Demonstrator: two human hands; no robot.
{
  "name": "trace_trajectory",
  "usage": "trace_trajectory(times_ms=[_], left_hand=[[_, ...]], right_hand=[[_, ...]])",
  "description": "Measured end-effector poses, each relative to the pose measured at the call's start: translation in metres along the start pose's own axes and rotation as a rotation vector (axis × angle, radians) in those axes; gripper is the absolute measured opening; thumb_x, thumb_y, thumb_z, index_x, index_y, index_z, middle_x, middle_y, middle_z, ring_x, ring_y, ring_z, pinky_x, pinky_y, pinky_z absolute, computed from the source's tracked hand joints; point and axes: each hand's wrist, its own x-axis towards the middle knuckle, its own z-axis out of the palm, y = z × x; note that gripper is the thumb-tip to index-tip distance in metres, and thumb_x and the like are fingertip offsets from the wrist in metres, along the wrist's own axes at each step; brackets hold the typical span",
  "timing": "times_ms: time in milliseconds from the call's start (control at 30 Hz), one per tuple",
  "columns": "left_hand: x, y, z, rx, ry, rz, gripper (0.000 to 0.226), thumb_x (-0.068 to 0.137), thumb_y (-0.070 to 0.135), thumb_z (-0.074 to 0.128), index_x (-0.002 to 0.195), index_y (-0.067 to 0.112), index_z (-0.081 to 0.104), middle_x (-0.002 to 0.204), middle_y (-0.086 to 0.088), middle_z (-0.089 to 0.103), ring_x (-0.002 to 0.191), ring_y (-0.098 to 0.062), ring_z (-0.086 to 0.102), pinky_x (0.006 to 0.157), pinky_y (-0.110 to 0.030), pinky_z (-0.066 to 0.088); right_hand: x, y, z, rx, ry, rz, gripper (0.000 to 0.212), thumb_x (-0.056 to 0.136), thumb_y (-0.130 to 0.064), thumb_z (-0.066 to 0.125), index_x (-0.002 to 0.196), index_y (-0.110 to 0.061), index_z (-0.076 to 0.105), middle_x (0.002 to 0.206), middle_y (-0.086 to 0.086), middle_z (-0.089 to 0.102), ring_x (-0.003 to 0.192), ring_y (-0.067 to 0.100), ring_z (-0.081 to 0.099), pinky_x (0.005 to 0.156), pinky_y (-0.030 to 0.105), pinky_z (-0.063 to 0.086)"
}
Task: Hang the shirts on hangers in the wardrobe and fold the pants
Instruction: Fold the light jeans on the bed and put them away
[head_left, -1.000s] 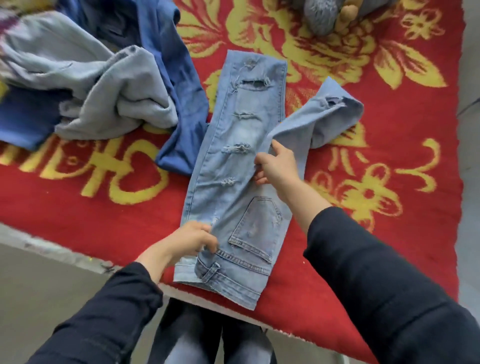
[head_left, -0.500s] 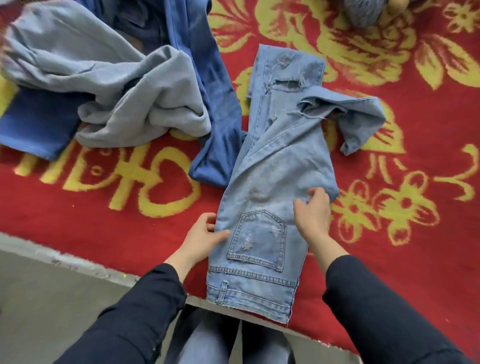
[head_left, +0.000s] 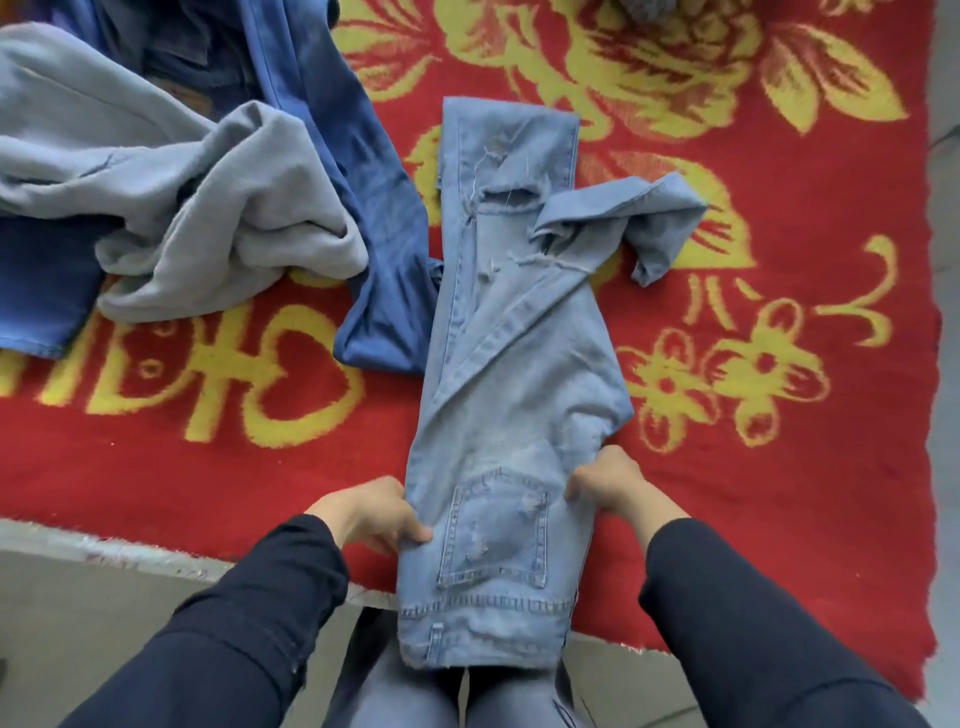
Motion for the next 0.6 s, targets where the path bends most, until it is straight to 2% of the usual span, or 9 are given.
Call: trace_trajectory(times_ms=[100,167,200,300,433,600], left_hand=[[0.004,0.015,0.001,0.038,0.243,0.077,0.006,0.079,0.008,0.066,0.079,0.007,0.06,0.074,-0.006,0.057,0.064,-0.018,0.052,0.06,-0.027,0.041],[0.003,0.037,-0.01,0.105,0.42,0.149,0.01,0.079,0.018,0.066,0.077,0.01,0.06,0.068,0.001,0.056,0.059,-0.015,0.049,0.055,-0.026,0.037],[0.0,0.052,-0.019,0.192,0.518,0.175,0.015,0.078,0.026,0.066,0.079,0.012,0.06,0.069,0.004,0.058,0.061,-0.015,0.051,0.055,-0.027,0.037],[-0.011,0.103,-0.044,0.3,0.8,0.276,0.023,0.075,0.039,0.064,0.082,0.02,0.056,0.077,0.006,0.06,0.073,-0.017,0.055,0.059,-0.03,0.037],[-0.011,0.175,-0.072,0.183,0.931,0.518,0.018,0.082,0.028,0.061,0.097,0.019,0.057,0.086,0.003,0.061,0.084,-0.019,0.057,0.069,-0.029,0.038],[0.017,0.239,-0.122,0.146,1.05,0.678,0.032,0.089,0.016,0.053,0.12,0.012,0.059,0.118,-0.008,0.058,0.109,-0.025,0.054,0.088,-0.033,0.04]], right_hand=[[0.003,-0.001,-0.019,-0.041,0.142,-0.085,0.01,0.072,-0.01,0.063,0.078,-0.005,0.057,0.077,0.011,0.057,0.07,0.027,0.054,0.056,0.026,0.035],[0.008,-0.016,-0.041,-0.007,0.24,-0.138,0.009,0.07,-0.01,0.059,0.071,-0.01,0.05,0.066,0.005,0.05,0.059,0.026,0.047,0.048,0.026,0.028],[0.012,-0.027,-0.054,0.011,0.284,-0.16,0.008,0.071,-0.011,0.057,0.071,-0.011,0.049,0.065,0.004,0.049,0.06,0.026,0.047,0.048,0.027,0.028],[0.024,-0.065,-0.088,0.098,0.395,-0.258,0.011,0.075,-0.013,0.057,0.085,-0.012,0.052,0.084,0.006,0.058,0.082,0.029,0.054,0.062,0.032,0.038],[0.04,-0.12,-0.12,0.118,0.452,-0.408,0.012,0.079,-0.016,0.057,0.09,-0.014,0.054,0.087,0.0,0.055,0.087,0.027,0.053,0.068,0.034,0.04],[0.074,-0.196,-0.14,0.101,0.512,-0.611,0.018,0.086,-0.017,0.053,0.103,-0.012,0.058,0.101,0.006,0.064,0.094,0.026,0.058,0.073,0.031,0.039]])
